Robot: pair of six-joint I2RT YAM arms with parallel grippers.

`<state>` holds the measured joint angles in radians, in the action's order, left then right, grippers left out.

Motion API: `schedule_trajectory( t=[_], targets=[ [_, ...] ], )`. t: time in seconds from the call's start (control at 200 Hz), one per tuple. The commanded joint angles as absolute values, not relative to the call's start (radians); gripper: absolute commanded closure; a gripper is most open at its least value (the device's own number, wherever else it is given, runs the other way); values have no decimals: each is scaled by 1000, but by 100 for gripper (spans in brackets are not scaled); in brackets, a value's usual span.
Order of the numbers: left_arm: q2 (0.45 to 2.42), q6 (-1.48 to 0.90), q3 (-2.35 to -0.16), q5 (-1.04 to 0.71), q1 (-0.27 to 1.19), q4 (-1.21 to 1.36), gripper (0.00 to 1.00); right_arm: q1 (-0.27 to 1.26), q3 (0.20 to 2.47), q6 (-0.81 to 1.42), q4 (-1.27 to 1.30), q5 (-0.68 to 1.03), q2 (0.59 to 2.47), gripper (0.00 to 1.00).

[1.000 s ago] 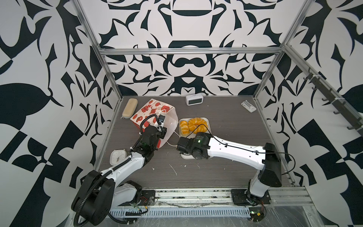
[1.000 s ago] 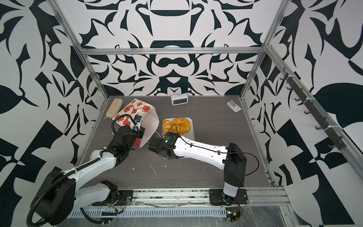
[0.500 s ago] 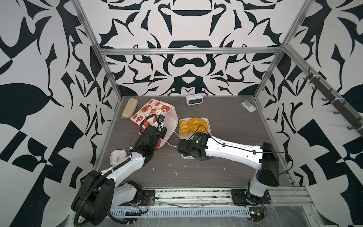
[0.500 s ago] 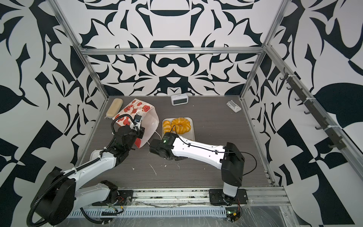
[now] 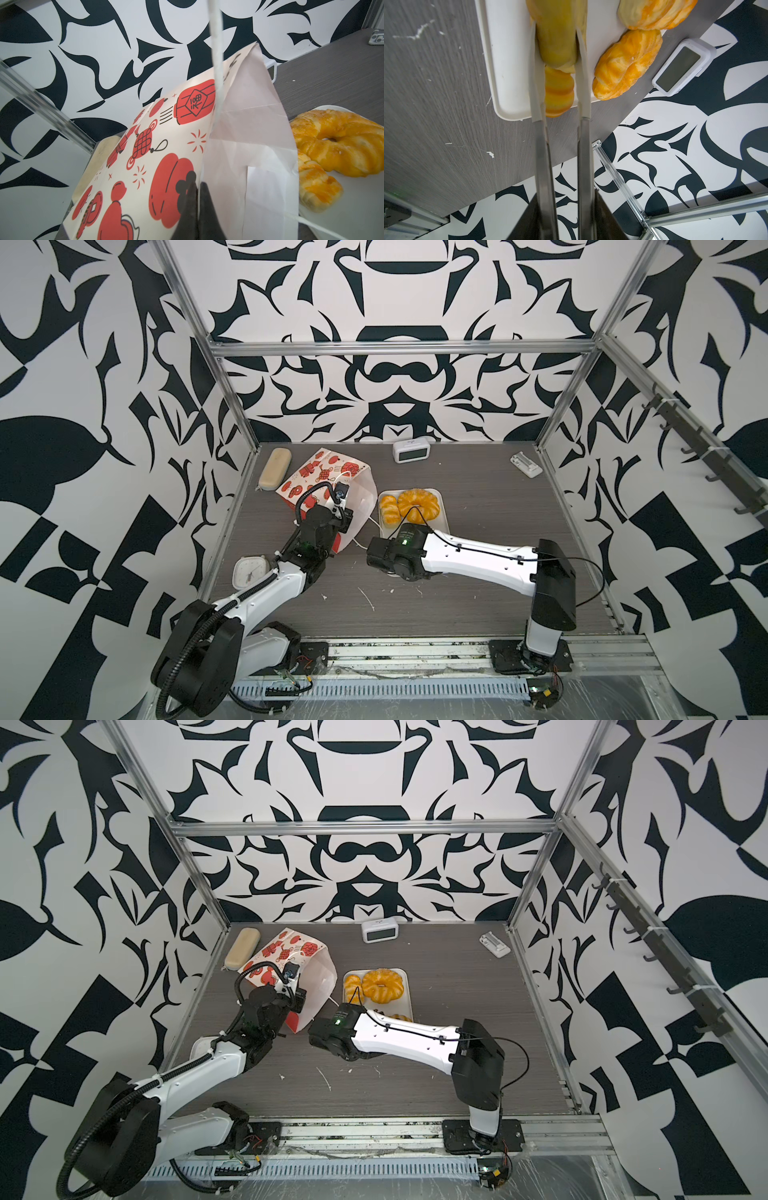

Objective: Take the fake bread out of the paper bag

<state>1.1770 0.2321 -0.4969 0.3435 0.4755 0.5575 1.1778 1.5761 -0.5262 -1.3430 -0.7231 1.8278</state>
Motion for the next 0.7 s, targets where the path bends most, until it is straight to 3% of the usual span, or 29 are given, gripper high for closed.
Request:
schedule_trajectory(
  t=[0.0, 0.695],
  targets=[
    [1160, 216, -477, 336, 469, 598, 96, 1180, 1618, -527, -1264, -733, 1809, 59],
    [1165, 216, -479, 334, 469, 598, 96, 1180, 1613, -504, -1241, -720, 1764, 54]
  ],
)
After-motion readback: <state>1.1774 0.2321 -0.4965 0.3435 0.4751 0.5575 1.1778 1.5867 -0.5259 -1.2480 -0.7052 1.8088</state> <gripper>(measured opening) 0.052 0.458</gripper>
